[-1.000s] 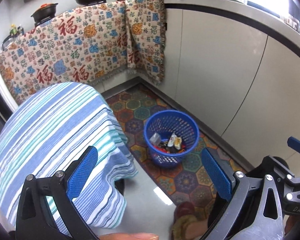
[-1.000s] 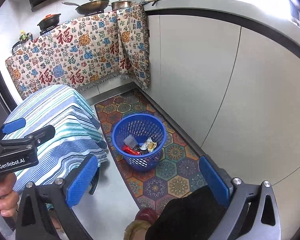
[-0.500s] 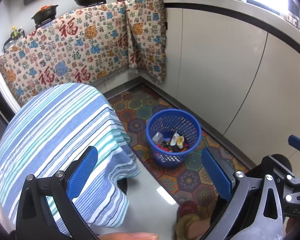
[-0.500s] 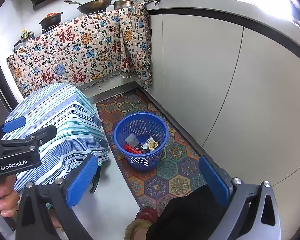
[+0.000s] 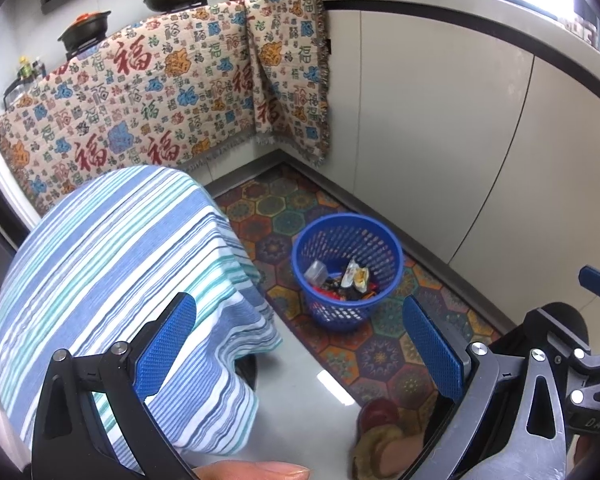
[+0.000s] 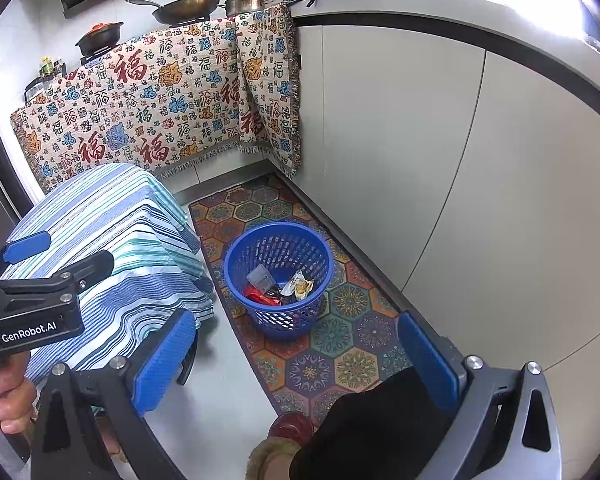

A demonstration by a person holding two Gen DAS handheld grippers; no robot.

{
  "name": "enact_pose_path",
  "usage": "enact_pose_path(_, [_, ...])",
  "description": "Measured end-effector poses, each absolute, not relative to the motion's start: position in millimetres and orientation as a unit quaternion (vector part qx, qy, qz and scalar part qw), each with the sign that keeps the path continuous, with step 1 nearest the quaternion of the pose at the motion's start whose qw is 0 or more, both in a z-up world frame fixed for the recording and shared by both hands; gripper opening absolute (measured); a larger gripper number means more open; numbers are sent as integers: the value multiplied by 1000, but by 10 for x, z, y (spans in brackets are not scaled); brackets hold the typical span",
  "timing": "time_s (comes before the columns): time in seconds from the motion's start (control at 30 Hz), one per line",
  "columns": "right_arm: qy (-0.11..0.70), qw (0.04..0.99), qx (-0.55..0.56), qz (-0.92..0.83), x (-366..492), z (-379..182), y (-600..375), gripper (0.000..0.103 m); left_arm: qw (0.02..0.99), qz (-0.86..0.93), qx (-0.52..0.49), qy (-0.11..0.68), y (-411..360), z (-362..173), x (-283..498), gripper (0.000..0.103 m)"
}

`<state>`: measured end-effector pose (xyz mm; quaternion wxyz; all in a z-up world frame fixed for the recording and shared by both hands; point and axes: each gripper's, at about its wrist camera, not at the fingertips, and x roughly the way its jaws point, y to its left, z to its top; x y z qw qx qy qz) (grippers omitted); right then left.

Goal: Collect trash

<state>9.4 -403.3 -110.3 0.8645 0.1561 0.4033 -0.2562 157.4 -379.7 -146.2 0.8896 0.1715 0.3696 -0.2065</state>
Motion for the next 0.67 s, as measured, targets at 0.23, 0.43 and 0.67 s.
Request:
enact_pose_path(0.23, [406,863,156,-258,99,-1115,-4029,103,887,-211,175,371,-3827,-1461,1565,103])
enact_pose_path(0.43, [407,862,157,-259,98,-1128,-4048,103,886,-214,177,372,-3857,-1467,1561,103])
enact_pose_path(0.67, [408,860,159,-263,81,-1163,-4090,103,890,-224,180,355,-3886,-1463,1489,102])
